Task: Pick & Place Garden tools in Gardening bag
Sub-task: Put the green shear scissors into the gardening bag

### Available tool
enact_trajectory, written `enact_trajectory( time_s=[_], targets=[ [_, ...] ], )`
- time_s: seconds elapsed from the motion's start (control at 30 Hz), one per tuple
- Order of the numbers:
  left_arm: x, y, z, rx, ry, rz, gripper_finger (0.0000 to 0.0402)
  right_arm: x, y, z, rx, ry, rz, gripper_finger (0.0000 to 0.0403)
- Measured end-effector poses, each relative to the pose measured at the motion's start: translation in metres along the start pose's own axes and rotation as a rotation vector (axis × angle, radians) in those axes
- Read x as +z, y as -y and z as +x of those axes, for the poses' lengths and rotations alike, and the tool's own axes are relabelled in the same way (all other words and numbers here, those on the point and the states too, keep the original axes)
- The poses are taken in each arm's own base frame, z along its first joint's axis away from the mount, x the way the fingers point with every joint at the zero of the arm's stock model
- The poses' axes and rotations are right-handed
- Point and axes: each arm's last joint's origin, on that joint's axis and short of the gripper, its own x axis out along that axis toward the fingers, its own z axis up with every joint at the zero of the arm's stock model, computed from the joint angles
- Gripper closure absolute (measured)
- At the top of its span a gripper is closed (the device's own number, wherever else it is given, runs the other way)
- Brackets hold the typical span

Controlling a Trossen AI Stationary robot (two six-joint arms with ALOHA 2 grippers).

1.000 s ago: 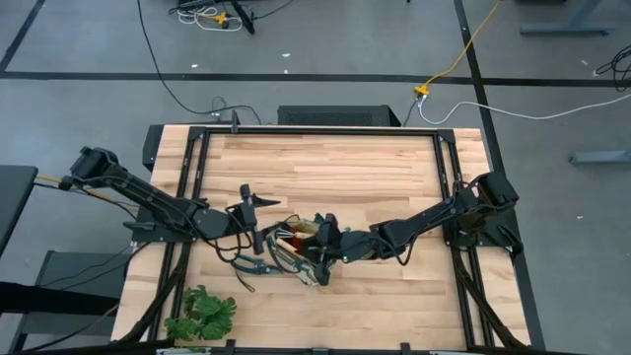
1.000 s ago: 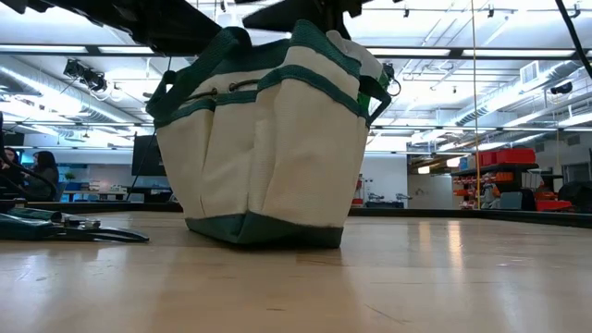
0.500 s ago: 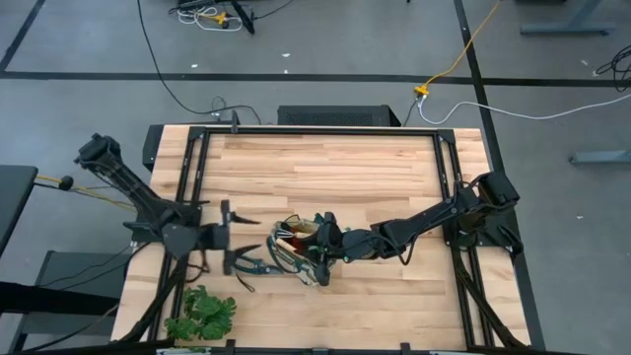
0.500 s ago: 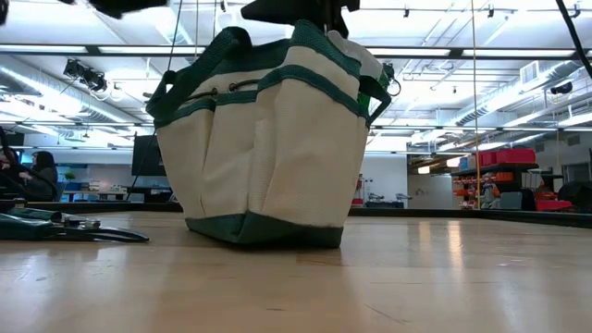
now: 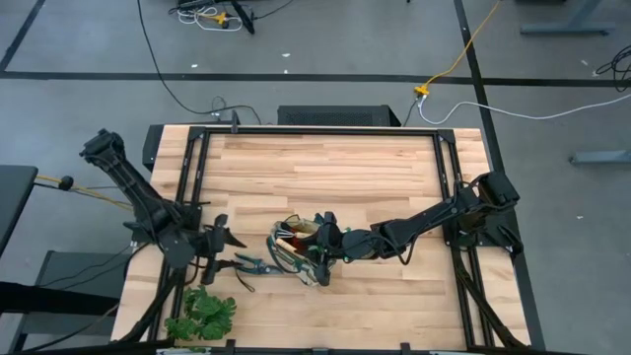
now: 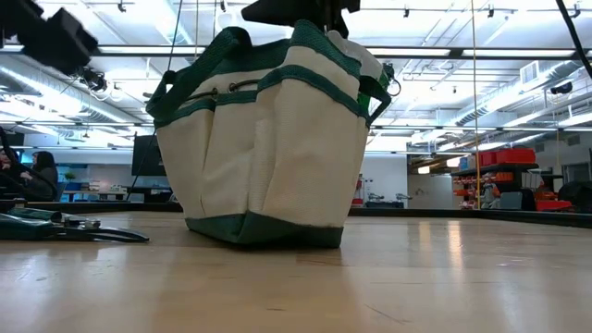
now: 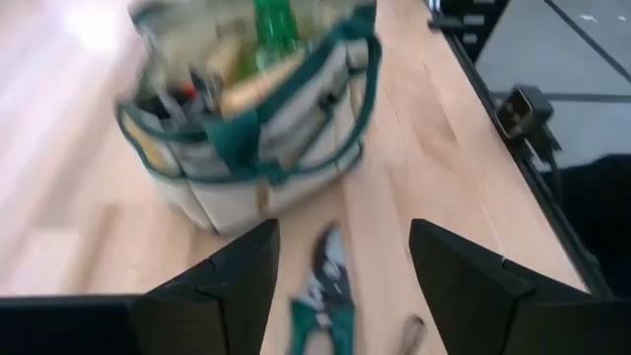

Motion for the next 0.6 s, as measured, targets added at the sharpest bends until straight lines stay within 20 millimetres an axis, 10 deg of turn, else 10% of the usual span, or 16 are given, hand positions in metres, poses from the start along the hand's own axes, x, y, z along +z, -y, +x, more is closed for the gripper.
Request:
enact_trajectory(
  time_s=[0.6],
  targets=[
    [-0.021,-0.020,0.027,0.064,-0.358,-0.033,0.0189,0.000,0.000,0.000,0.000,-0.003,-0.004,0.0286]
  ],
)
